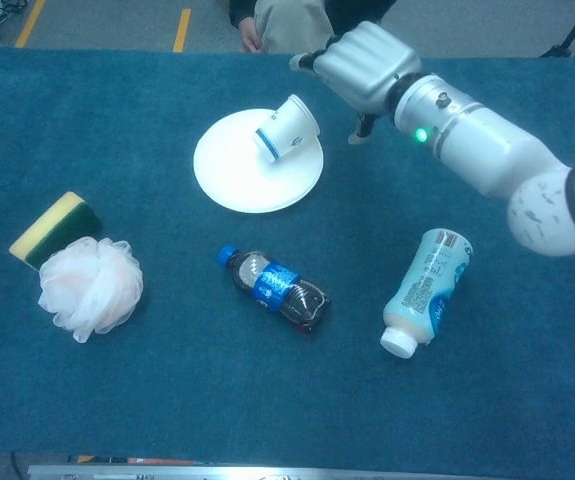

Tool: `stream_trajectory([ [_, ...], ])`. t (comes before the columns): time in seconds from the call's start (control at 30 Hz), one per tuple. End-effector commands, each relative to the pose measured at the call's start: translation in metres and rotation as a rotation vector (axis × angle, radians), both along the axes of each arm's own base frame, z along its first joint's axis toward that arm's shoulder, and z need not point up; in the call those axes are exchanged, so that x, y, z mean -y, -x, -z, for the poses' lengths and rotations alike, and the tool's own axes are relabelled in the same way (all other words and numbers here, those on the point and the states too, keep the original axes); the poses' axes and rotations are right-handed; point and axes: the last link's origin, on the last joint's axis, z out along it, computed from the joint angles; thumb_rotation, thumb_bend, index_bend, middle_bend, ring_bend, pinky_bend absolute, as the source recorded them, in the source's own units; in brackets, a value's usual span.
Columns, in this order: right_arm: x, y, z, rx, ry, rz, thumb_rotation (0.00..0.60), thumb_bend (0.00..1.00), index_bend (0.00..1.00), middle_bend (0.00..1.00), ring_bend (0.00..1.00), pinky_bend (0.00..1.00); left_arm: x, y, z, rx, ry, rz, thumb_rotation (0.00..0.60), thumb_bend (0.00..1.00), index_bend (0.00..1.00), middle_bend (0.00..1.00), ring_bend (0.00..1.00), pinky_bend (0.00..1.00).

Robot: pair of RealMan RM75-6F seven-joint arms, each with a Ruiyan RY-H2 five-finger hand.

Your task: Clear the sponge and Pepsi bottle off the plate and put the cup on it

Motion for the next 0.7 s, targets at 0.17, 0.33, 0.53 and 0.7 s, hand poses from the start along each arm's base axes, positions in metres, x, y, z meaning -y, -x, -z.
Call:
stream_trajectory([
  [0.17, -0.049, 0.026, -0.017, -0.009, -0.178, -0.049, 0.6, 0.0, 0.18, 0.33, 0.22, 0.33, 0.0, 0.0, 0.0, 0.003, -0.002, -0.001, 0.6, 0.27, 0.01, 0.03, 0.05, 0.24],
  [0.33, -0.071, 0.042, -0.038, -0.013, -0.233, -0.046, 0.6, 0.0, 0.18, 0.33, 0.22, 0.33, -0.001, 0.0, 0.001, 0.004, 0.0, -0.003, 0.6, 0.27, 0.01, 0.03, 0.05, 0.24],
  [0.53, -0.103, 0.063, -0.063, -0.019, -0.296, -0.064, 0.6, 0.0, 0.18, 0.33, 0.22, 0.33, -0.003, -0.003, 0.003, 0.003, 0.004, 0.001, 0.6, 0.27, 0.01, 0.02, 0.05, 0.24],
  [0.7, -0.126, 0.082, -0.069, -0.052, -0.363, -0.071, 0.6, 0.0, 0.18, 0.33, 0.22, 0.33, -0.004, -0.006, 0.006, 0.0, 0.016, 0.004, 0.6, 0.27, 0.01, 0.02, 0.05, 0.24],
])
